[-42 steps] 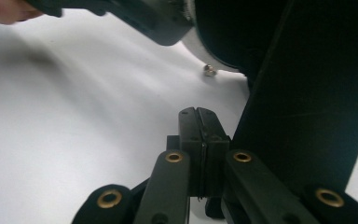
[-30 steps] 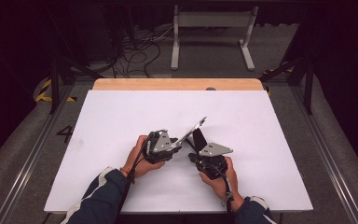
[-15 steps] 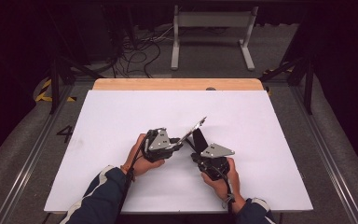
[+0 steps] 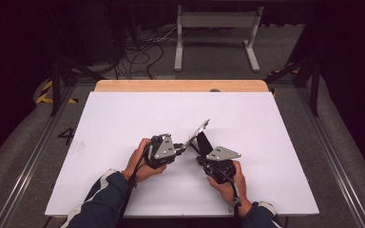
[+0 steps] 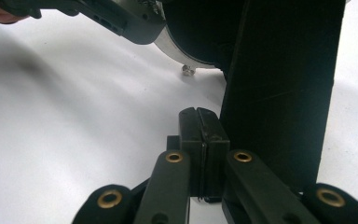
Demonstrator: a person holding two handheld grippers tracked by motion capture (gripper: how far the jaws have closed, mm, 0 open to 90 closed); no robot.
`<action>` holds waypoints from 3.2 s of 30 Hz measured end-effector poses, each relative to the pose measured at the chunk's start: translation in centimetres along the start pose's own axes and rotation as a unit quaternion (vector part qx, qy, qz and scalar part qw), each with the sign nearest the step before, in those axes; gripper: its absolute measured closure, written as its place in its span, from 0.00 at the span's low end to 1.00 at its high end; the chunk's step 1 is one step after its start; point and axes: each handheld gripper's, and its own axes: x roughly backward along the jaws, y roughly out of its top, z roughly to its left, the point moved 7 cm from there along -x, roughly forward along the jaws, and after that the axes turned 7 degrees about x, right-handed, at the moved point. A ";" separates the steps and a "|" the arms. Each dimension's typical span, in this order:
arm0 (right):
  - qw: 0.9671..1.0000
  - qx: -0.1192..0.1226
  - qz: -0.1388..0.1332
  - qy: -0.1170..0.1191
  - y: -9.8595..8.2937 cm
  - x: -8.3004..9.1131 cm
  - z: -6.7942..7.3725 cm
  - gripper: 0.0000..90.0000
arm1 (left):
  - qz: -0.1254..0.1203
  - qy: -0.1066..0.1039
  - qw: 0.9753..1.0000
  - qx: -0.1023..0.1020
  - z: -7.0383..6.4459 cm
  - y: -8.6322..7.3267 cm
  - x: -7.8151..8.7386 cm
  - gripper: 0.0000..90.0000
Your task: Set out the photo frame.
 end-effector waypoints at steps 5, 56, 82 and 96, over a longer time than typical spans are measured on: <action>1.000 0.005 0.002 0.006 -0.1 0.1 0.0 1.00 | 0.015 0.007 1.000 -0.007 -0.6 0.1 0.4 0.88; 1.000 0.018 0.015 -0.008 -1.3 0.6 -3.4 1.00 | -0.023 -0.048 0.998 0.034 -2.5 1.1 -0.9 0.83; 1.000 0.011 0.024 0.001 -1.8 0.3 -5.7 0.98 | -0.038 -0.047 0.998 0.034 -3.3 1.7 -0.6 0.82; 1.000 0.010 -0.011 0.014 -0.6 2.0 -4.0 0.80 | -0.010 -0.024 0.999 0.048 -1.6 -2.2 3.5 0.61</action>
